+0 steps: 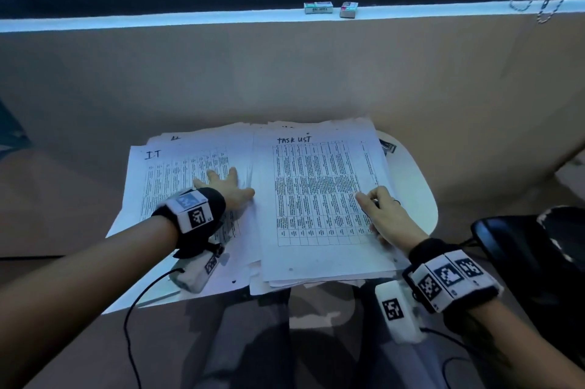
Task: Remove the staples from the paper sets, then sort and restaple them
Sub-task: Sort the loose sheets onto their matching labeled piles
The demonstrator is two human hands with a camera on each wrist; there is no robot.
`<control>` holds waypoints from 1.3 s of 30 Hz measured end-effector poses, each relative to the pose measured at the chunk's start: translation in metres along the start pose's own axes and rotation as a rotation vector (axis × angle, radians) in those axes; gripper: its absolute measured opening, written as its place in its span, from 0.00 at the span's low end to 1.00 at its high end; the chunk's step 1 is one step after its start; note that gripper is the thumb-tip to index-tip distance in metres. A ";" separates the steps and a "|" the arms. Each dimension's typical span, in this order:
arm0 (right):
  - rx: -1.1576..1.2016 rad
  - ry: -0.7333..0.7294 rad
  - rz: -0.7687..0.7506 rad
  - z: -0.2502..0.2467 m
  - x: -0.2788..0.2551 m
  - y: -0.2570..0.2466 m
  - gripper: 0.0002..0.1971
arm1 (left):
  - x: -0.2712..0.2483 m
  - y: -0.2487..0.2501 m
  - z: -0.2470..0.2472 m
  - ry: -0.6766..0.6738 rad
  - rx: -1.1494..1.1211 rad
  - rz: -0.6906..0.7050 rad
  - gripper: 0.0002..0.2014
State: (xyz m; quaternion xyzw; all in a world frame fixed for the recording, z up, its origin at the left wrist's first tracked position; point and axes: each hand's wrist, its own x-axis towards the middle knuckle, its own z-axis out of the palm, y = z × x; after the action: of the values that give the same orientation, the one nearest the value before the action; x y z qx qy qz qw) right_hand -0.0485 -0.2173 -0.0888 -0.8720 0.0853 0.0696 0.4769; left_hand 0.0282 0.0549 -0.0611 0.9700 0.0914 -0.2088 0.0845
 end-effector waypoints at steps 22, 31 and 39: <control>-0.015 0.424 -0.003 -0.021 -0.012 0.008 0.10 | -0.018 0.042 0.004 -0.015 0.249 0.313 0.32; -0.463 0.218 0.216 -0.055 0.024 0.014 0.23 | -0.005 0.023 0.005 0.091 0.101 0.302 0.47; -0.199 0.335 0.163 -0.057 0.016 0.021 0.12 | 0.000 0.035 0.013 0.119 -0.065 0.274 0.32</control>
State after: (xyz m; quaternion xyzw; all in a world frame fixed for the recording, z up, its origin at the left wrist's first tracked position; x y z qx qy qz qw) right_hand -0.0352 -0.2779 -0.0783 -0.9045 0.2263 -0.0296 0.3602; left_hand 0.0306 0.0179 -0.0688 0.9808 -0.0302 -0.1342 0.1382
